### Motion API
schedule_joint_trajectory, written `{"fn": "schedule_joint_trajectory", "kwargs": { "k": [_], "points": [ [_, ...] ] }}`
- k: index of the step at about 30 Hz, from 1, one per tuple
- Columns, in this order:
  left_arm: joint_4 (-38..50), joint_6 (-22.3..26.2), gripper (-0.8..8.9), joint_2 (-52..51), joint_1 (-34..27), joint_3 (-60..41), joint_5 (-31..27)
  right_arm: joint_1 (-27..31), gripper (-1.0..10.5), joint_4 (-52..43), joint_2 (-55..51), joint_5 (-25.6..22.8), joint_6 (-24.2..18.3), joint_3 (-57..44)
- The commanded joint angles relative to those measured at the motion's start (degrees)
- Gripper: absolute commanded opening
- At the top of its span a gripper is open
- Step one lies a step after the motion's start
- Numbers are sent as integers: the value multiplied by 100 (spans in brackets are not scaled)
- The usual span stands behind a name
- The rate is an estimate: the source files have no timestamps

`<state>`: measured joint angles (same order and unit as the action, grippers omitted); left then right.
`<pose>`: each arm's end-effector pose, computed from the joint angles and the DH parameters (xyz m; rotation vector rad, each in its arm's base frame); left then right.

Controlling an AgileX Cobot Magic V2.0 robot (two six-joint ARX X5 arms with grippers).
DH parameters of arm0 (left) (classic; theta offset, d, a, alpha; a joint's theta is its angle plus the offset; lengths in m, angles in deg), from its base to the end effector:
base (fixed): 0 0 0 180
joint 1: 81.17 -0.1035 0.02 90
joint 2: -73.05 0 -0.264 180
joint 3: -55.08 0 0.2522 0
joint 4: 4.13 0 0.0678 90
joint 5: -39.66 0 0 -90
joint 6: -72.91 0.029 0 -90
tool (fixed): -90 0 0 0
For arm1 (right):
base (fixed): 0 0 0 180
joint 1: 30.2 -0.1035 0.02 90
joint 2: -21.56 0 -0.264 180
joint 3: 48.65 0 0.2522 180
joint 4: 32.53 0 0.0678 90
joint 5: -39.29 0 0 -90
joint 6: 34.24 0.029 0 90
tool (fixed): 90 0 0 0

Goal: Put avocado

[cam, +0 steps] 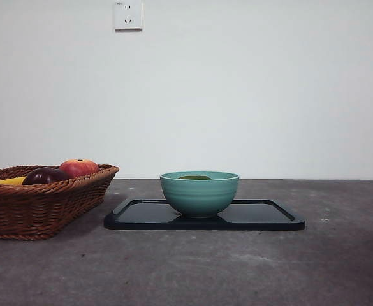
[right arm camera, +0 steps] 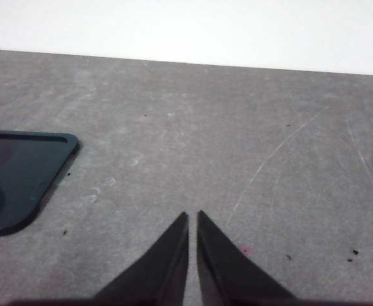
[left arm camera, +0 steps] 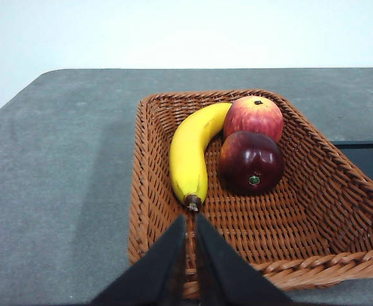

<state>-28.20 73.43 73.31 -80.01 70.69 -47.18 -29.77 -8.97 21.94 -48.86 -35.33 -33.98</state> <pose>0.0948 -0.0035 0.1568 0.0064 0.1519 -0.0759 0.0959 0.0002 0.1519 -0.0158 0.1615 0.0263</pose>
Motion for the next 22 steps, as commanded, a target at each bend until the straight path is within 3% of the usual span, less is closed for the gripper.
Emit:
{"fn": "schedule_joint_trajectory", "kwargs": {
  "k": [1, 22],
  "points": [
    [-39, -31, 24, -7, 7, -118, 48, 9, 18, 52, -17, -4, -90, -33],
    [-39, -28, 24, -7, 7, -118, 48, 9, 18, -96, -17, -33, -87, -33]
  ]
}}
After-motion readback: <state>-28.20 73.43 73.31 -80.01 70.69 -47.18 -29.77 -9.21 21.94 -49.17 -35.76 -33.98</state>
